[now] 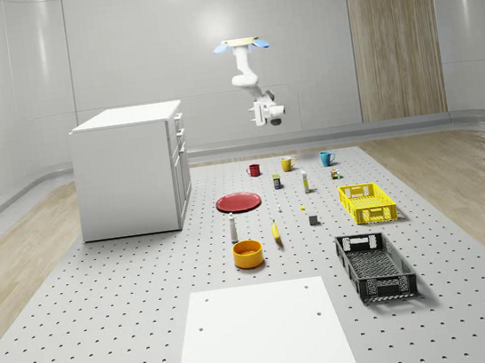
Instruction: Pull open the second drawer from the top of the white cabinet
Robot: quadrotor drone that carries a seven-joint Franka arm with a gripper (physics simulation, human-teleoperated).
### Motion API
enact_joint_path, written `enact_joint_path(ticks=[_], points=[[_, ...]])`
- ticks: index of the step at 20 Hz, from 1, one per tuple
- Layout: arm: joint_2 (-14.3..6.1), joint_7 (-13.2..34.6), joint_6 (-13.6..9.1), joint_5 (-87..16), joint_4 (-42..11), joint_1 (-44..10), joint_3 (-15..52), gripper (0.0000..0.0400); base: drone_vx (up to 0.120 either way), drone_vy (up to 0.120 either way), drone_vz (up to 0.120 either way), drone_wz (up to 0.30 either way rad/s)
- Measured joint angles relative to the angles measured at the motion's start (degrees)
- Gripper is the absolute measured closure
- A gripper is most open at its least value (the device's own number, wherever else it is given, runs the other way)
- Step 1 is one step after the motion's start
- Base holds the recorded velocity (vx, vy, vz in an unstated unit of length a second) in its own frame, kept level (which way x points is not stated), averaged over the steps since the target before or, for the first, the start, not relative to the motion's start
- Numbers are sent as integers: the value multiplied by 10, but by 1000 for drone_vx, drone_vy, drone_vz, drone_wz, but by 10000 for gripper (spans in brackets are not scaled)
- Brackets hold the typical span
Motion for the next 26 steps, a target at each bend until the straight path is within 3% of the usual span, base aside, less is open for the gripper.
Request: enact_joint_path(ticks=[26], points=[[-53, 33, 49, -40, -7, 54, -20, 100, 120, -120, 0, 0]])
